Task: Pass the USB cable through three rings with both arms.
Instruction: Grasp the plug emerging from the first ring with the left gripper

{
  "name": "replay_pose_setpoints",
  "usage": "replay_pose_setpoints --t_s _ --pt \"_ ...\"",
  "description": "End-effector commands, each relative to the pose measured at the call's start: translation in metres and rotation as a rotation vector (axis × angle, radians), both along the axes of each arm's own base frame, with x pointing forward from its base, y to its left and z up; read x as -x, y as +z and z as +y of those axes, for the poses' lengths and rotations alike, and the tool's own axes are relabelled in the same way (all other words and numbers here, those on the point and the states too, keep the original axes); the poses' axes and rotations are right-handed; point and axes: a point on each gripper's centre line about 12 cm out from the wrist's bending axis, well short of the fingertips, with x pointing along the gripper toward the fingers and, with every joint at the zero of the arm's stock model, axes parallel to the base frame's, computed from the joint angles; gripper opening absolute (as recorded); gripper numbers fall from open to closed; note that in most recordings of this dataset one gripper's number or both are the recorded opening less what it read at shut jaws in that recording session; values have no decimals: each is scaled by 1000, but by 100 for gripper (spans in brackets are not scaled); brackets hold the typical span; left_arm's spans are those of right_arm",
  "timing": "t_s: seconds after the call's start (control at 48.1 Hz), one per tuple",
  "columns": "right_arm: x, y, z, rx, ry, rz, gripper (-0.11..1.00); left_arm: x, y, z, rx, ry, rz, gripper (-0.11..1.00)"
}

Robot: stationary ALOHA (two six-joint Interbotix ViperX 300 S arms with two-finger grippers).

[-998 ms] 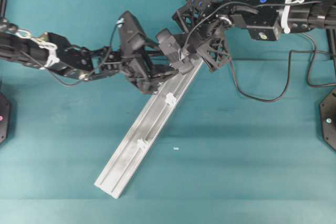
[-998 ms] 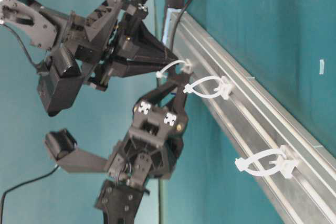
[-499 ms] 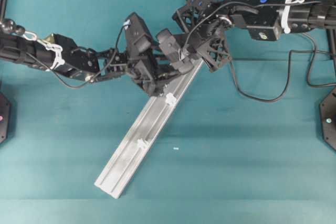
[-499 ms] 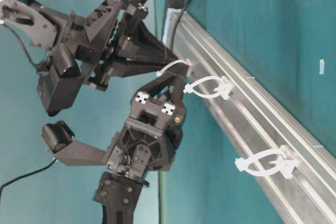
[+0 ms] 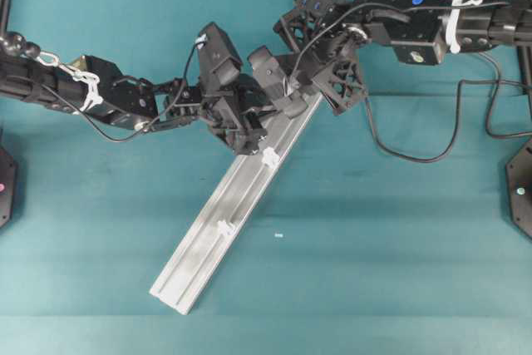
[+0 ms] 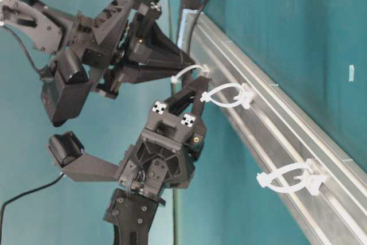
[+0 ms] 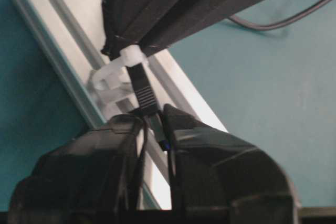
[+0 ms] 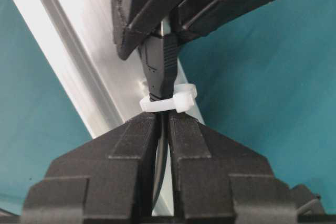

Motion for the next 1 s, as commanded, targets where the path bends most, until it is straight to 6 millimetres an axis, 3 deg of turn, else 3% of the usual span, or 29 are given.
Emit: replay_pose_setpoints --t_s 0.0,0.853,0.915,0.978 --pt "-2 3 3 -2 7 -6 9 -5 8 -2 -8 -10 -23 10" --pt "-1 2 6 -1 22 13 9 -10 15 -1 -17 -12 -38 9" --pt "-1 3 6 -1 21 11 9 -9 13 -1 -9 -10 -29 14" --pt "-1 3 6 -2 20 11 9 -9 13 -2 -8 -10 -25 26"
